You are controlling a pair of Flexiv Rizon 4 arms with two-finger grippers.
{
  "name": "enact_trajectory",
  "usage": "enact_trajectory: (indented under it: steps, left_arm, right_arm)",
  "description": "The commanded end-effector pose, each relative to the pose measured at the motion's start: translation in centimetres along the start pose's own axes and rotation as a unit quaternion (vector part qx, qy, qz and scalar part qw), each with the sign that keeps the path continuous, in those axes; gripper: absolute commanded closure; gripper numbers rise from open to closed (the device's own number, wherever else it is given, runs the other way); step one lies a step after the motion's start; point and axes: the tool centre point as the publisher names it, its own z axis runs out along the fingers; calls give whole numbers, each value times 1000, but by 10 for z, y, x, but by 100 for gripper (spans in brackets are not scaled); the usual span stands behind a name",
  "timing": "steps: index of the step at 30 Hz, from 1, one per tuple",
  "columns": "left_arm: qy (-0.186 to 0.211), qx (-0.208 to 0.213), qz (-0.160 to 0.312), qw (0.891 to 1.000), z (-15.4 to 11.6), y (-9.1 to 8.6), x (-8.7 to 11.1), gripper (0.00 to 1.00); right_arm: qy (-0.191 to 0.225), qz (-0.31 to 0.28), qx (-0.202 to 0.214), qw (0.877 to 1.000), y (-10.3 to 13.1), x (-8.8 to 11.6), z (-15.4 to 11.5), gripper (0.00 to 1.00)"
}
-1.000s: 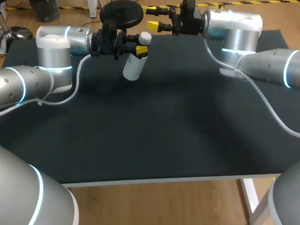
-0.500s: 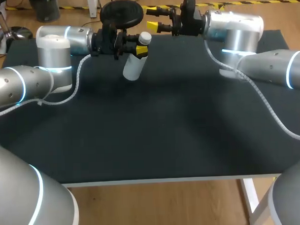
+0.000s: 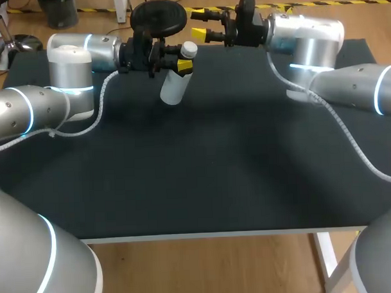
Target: Unscrew the bottle cap
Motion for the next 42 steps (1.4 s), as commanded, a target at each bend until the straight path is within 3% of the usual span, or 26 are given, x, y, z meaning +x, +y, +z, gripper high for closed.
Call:
enact_trajectory:
  steps: [1, 30, 34, 36, 42]
  left_arm:
    - [2, 1, 1, 1000, 0, 1, -2, 100]
    - [2, 1, 1, 1000, 0, 1, -2, 100]
    - [2, 1, 1, 1000, 0, 1, -2, 100]
    - [2, 1, 1, 1000, 0, 1, -2, 100]
    - [2, 1, 1, 1000, 0, 1, -2, 100]
  right_arm:
    - [-2, 0, 1, 1000, 0, 1, 0, 0]
    - [-2, 0, 1, 1000, 0, 1, 0, 0]
    - [112, 37, -78, 990, 4, 8, 5, 0]
    - [138, 46, -90, 985, 5, 11, 6, 0]
    - [100, 33, -55, 993, 1, 3, 5, 0]
